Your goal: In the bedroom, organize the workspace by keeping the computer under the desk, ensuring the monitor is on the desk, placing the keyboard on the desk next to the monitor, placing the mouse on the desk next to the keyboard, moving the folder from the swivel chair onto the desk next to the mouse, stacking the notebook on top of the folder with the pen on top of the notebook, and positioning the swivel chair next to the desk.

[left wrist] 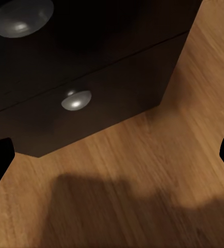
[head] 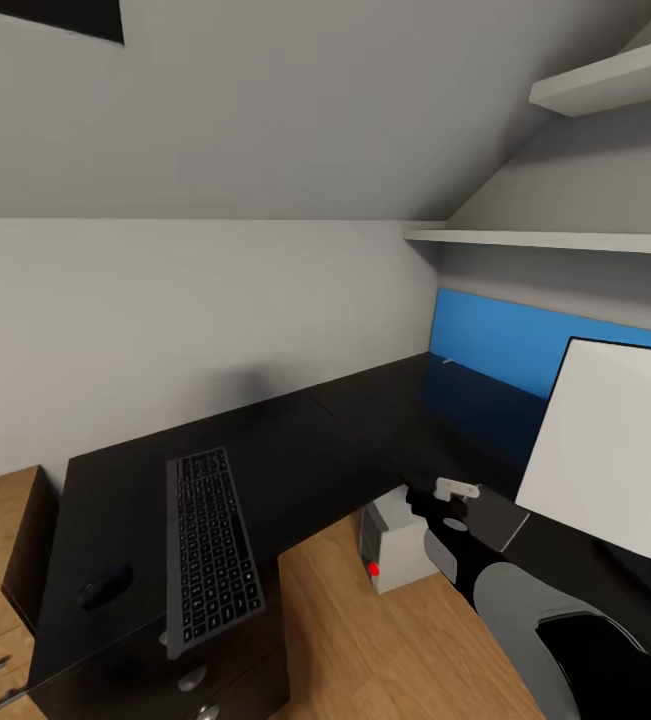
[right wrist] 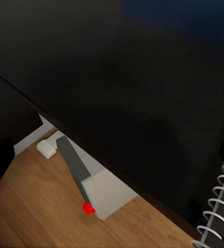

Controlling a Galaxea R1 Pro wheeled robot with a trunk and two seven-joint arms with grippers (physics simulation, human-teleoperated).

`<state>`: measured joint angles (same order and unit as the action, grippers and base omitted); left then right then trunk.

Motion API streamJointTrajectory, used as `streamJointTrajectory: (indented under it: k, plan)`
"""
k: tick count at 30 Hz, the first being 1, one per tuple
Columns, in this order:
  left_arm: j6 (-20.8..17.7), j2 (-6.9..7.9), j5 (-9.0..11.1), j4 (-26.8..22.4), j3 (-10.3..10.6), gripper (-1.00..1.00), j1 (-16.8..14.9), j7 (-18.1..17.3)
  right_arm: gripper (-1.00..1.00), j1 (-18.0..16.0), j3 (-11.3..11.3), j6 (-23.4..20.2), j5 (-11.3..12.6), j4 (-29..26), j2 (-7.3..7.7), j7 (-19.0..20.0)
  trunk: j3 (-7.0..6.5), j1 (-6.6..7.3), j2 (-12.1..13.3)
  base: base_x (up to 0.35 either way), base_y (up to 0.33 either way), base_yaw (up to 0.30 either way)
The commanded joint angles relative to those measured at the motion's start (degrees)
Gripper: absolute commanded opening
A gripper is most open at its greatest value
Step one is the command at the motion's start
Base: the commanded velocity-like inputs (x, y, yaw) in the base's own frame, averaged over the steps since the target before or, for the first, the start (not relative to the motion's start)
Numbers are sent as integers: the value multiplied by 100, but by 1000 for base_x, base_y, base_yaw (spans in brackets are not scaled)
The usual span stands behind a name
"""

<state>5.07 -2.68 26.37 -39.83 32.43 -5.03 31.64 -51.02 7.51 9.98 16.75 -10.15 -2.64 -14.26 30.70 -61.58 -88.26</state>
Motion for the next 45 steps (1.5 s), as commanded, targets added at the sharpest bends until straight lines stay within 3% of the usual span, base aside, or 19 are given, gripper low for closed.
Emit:
streamJointTrajectory:
  k: [1,45]
  plan:
    - [45,4,61,2,35,100,-7,35,100,-5,49,22,57,5,1,-24,6,0,-3,26,0,0]
    - [40,4,61,11,44,100,-7,27,100,-5,49,21,55,5,4,-24,6,0,-3,2,0,0]
